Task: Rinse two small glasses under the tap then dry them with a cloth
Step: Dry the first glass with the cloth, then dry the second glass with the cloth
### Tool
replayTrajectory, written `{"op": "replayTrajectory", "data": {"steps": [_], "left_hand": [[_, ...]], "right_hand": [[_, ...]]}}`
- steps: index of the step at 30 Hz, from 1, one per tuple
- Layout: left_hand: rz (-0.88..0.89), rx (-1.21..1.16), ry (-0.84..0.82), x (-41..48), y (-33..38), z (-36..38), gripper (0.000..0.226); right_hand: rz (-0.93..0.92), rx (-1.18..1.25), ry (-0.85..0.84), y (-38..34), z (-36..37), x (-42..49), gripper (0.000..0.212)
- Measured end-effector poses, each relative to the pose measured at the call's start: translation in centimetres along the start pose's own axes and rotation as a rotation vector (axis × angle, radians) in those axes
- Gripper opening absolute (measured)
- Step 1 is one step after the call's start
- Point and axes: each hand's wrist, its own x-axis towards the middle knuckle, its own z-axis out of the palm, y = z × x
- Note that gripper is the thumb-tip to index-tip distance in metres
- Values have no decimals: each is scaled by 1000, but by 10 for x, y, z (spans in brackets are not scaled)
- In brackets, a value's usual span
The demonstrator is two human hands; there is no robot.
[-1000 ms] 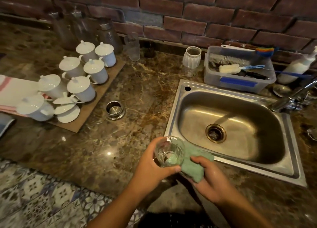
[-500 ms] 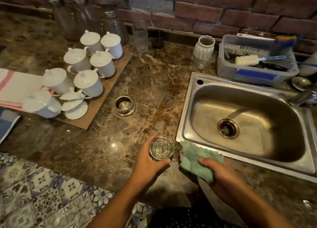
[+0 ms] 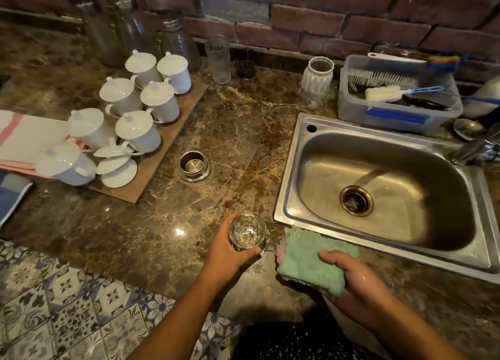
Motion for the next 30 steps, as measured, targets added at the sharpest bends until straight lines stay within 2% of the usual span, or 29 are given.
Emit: {"op": "replayTrajectory", "data": {"steps": [2, 5, 6, 8, 9, 10, 12, 13, 14, 15, 18, 19, 21, 24, 28, 30], "left_hand": [[9, 28, 21, -1, 0, 1, 96], [22, 75, 9, -7, 7, -1, 122], [33, 122, 0, -9, 9, -2, 129], [76, 282, 16, -17, 17, -3, 129], [104, 364, 43, -22, 22, -3, 122], [137, 429, 83, -27, 29, -1, 111], [234, 533, 177, -40, 46, 10, 80], [290, 568, 215, -47, 57, 21, 65], [342, 571, 235, -54, 69, 36, 54], [385, 541, 228, -61, 81, 54, 47], [422, 379, 60, -79, 119, 121, 45], [428, 352, -3, -82, 128, 144, 46], [422, 345, -86, -85, 140, 185, 45], [419, 358, -161, -87, 153, 235, 40], [474, 397, -234, -87, 176, 300, 42], [516, 411, -287, -85, 191, 338, 39]], "right_hand": [[-14, 28, 10, 0, -5, -2, 124], [-3, 101, -28, -2, -6, -10, 122], [9, 107, -47, -4, -5, -15, 113], [29, 116, -85, -12, -8, -26, 75], [31, 126, -88, -15, -12, -31, 66], [23, 134, -72, -18, -18, -32, 73], [-1, 125, -27, -23, -33, -33, 110], [-4, 119, -20, -26, -41, -35, 120], [-6, 114, -25, -30, -50, -39, 121], [-7, 104, -35, -35, -58, -44, 115], [6, 96, -49, -50, -85, -67, 69], [3, 114, -69, -56, -93, -77, 61], [-29, 143, -95, -70, -116, -96, 57], [-82, 178, -88, -92, -155, -123, 61], [-107, 244, -101, -118, -214, -151, 104], [-148, 277, -124, -133, -247, -166, 107]]}}
